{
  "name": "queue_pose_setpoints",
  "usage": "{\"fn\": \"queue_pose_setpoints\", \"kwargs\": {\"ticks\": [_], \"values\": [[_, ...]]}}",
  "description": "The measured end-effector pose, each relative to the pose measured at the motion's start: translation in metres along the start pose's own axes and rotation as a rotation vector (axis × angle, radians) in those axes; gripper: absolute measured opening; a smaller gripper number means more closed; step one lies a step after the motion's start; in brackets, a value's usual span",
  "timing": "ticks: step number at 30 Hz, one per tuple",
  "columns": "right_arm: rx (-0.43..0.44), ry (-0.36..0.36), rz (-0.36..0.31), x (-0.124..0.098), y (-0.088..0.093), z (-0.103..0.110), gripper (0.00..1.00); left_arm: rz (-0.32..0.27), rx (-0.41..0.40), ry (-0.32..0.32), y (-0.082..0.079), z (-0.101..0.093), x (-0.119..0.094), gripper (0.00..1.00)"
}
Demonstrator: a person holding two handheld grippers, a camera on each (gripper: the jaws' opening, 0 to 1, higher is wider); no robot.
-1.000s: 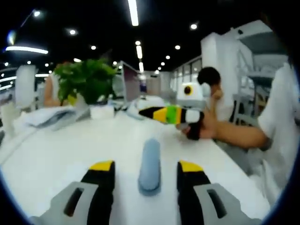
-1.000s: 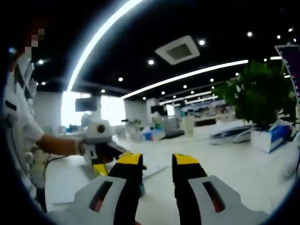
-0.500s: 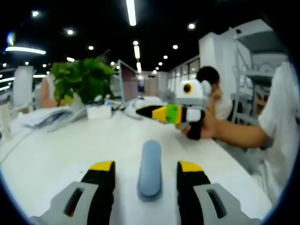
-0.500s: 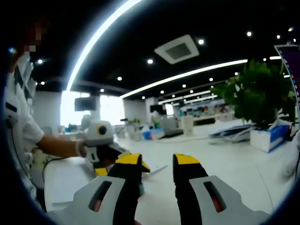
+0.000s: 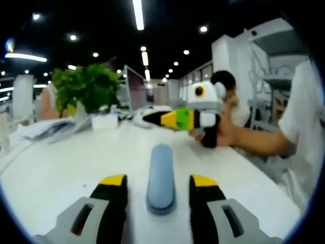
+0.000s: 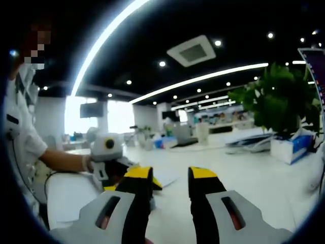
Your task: Pick up the paper insert the paper into the punch align the paper edges press the punch to punch holes
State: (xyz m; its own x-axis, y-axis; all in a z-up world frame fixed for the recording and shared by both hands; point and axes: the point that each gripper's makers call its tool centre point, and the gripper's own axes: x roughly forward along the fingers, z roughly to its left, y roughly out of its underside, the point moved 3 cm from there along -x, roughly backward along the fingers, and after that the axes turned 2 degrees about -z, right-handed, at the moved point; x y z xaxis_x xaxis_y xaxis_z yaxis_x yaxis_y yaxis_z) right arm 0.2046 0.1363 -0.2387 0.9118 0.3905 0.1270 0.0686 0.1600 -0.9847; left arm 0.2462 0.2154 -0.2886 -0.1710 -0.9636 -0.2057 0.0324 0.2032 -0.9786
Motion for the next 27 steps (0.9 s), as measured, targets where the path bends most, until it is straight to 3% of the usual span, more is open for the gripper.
{"fn": "queue_pose_setpoints", "kwargs": {"ticks": [8,12,27], "values": [[-0.004,0.003,0.007,0.0004,0.0008,-0.0002,0.31,-0.006,0.016,-0.015,-0.0009,0.0012,0.0003,0.44],[-0.004,0.005,0.008,0.0003,0.0005,-0.0012,0.31,-0.012,0.021,-0.006,-0.0021,-0.0004,0.0004,0.34],[-0.003,0.016,0.021,0.0030,0.0010,-0.0005,0.30,-0.014,0.004,-0.004,-0.0038,0.0034,0.0014,0.29]]}}
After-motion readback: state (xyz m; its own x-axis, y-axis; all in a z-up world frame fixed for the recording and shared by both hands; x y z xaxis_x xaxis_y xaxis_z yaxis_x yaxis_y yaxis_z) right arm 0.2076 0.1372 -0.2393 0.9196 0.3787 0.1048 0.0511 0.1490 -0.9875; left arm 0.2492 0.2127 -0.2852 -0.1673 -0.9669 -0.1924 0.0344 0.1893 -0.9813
